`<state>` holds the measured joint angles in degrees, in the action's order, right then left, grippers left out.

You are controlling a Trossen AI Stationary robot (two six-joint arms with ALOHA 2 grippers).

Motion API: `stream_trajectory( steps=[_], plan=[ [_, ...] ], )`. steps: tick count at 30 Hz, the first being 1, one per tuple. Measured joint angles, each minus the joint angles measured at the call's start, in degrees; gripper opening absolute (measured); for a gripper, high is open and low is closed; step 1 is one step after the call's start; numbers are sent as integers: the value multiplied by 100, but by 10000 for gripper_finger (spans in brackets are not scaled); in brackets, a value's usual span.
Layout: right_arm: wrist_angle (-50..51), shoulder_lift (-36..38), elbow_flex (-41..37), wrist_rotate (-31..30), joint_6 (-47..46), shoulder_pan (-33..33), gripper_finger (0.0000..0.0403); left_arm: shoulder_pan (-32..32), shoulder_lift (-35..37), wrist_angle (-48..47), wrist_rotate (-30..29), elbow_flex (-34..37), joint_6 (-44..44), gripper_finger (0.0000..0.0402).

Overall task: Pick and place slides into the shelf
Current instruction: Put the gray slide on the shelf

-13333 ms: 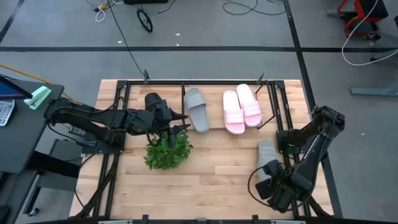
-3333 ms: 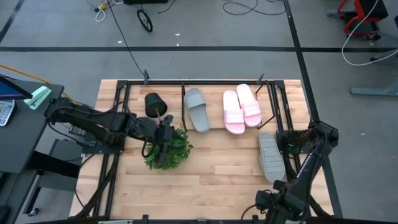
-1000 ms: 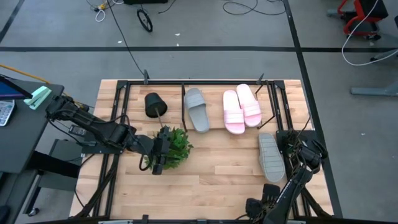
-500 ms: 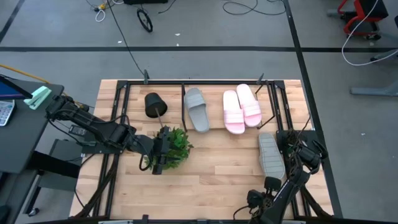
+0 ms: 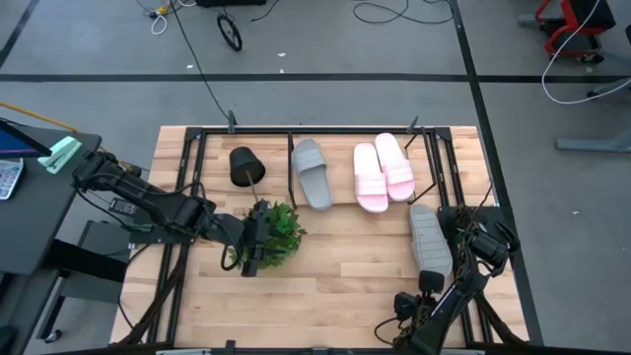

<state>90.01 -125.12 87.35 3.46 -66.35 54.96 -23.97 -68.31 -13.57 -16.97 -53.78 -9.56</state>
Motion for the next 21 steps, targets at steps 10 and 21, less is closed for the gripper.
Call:
stream_trajectory(
  steps=[10, 21],
  plan=[
    [-929, 587, 28, -139, -798, -122, 16, 0, 0, 1, 2, 0, -227, 172],
    [-1117, 1693, 24, -210, -2350, -3, 7, 0, 0, -1, 4, 0, -162, 172]
  ],
)
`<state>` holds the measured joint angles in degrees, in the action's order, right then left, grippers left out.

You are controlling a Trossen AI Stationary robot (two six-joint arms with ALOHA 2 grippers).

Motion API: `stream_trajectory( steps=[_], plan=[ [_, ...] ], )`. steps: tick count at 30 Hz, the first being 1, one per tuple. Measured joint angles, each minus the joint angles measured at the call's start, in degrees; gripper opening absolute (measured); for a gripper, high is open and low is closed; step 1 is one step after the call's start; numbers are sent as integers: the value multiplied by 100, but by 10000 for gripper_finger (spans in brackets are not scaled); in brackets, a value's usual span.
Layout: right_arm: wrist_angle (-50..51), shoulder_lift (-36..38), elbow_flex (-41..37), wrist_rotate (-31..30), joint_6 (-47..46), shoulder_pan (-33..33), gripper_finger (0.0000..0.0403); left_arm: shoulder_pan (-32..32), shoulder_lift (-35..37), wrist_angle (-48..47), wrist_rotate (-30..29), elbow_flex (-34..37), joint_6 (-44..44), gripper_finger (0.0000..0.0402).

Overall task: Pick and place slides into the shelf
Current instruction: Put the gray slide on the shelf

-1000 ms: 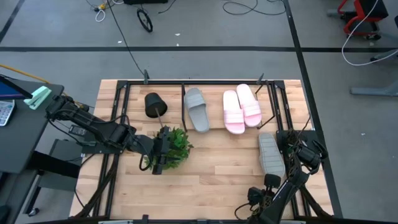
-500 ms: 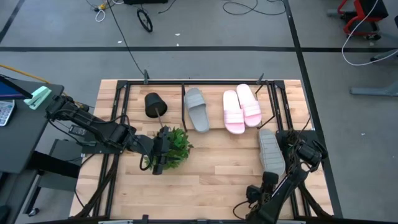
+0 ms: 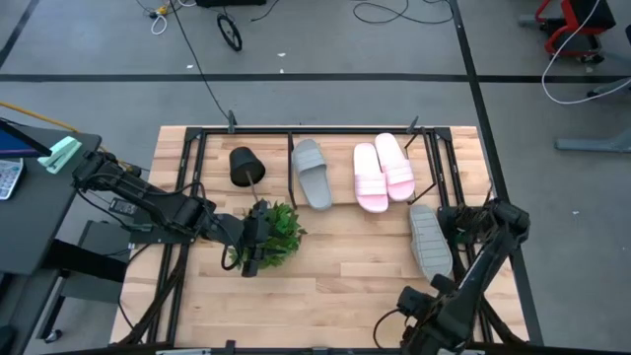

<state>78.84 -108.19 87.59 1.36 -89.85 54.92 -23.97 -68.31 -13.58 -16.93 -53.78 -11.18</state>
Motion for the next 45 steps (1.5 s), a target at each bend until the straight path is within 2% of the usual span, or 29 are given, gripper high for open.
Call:
stream_trajectory(
  steps=[6, 11, 15, 23, 27, 32, 45],
  plan=[
    [28, 475, 0, -136, -13, 93, 22, -3, 0, 0, 0, 0, 115, 172],
    [234, 772, 0, -415, -237, 95, 64, -37, 0, -2, -11, 0, 263, 172],
    [217, 779, 0, -447, -146, 117, 125, -42, 0, -3, -126, 0, 332, 172],
    [294, 724, -368, -567, 517, 303, 284, -75, 0, -6, -258, 0, 291, 172],
    [274, 724, -678, -588, 593, 251, 327, -152, 0, -12, -346, -1, 350, 172],
    [-63, 721, -1131, -596, 957, 180, 334, -243, 1, -18, -477, -1, 350, 172],
    [-164, 715, -1738, -388, 1701, -43, 301, -354, 7, 35, -565, 302, 199, 172]
  ],
)
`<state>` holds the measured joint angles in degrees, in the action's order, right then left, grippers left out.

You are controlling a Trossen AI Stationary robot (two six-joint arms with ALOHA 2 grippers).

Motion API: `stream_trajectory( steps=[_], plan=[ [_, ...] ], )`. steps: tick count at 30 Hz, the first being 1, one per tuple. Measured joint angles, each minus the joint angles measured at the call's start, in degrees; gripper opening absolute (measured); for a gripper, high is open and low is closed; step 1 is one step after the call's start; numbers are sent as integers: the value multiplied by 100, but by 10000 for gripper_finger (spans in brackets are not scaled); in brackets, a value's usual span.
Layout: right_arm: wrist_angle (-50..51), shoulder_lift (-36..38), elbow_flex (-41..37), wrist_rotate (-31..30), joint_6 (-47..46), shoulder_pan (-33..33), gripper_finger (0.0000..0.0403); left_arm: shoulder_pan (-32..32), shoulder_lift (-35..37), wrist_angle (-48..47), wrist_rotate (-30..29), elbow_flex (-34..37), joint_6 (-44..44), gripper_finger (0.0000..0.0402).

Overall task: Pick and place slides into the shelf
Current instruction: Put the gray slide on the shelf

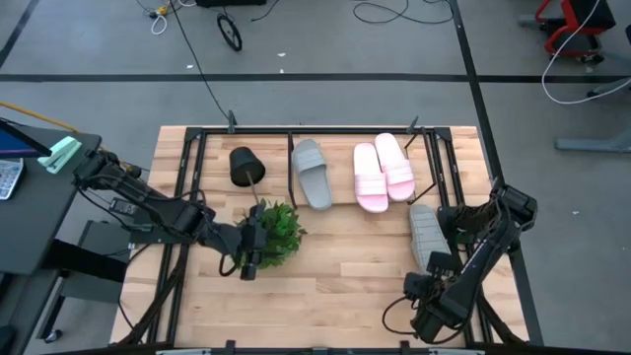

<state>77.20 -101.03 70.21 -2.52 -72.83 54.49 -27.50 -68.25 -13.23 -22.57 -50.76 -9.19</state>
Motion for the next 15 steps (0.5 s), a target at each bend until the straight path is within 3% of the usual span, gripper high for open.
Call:
stream_trajectory(
  steps=[9, 15],
  plan=[
    [45, 7, -393, 16, 81, -49, 293, -10, 0, 108, -60, 16, -16, 172],
    [-716, 11, -1022, 52, -90, -49, 293, -13, -2, 243, -58, 20, 89, 172]
  ],
)
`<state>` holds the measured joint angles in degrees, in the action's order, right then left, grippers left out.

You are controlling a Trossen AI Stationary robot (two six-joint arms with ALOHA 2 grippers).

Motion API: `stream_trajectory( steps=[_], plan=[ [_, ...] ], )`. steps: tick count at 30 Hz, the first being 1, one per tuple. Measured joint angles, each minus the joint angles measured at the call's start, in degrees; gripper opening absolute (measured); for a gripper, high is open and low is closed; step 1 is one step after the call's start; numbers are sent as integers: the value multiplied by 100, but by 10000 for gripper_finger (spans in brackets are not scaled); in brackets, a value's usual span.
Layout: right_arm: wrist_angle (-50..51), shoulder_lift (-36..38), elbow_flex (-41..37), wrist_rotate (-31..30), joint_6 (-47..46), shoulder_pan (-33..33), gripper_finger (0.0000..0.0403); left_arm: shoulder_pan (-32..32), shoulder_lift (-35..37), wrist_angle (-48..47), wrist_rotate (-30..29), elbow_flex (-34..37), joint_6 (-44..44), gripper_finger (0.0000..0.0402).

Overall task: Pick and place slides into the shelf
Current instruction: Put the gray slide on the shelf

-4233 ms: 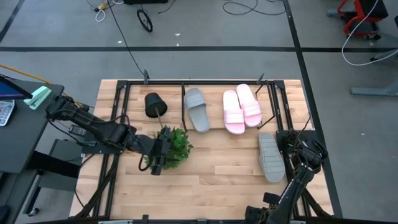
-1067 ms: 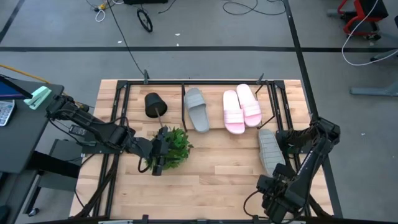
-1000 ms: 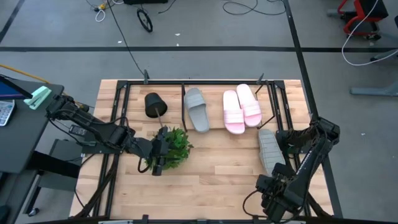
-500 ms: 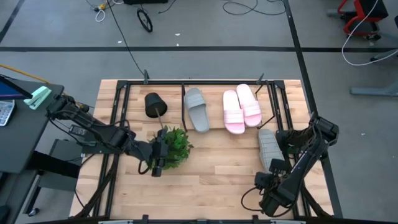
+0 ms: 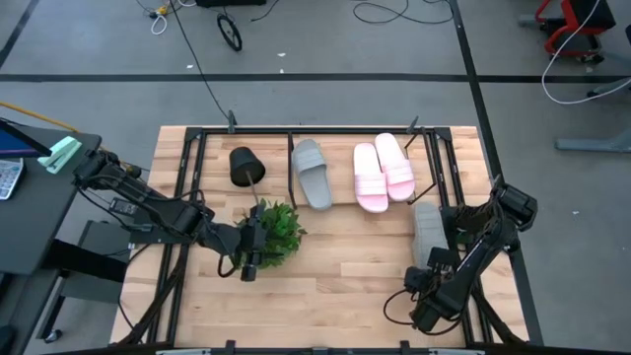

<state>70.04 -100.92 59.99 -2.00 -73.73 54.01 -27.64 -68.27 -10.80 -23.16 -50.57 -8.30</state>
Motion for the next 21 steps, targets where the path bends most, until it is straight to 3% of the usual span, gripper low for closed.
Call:
stream_trajectory(
  steps=[9, 18, 21],
  plan=[
    [-1225, 40, -835, -212, -639, 9, 282, 2, 0, 5, 0, 0, -1, 172],
    [-1707, 81, -1040, -510, -1093, 224, 243, 9, -4, 19, -61, 0, -28, 172],
    [-1743, 76, -1040, -513, -1350, 250, 213, 9, -4, 21, -84, 0, -33, 172]
  ],
)
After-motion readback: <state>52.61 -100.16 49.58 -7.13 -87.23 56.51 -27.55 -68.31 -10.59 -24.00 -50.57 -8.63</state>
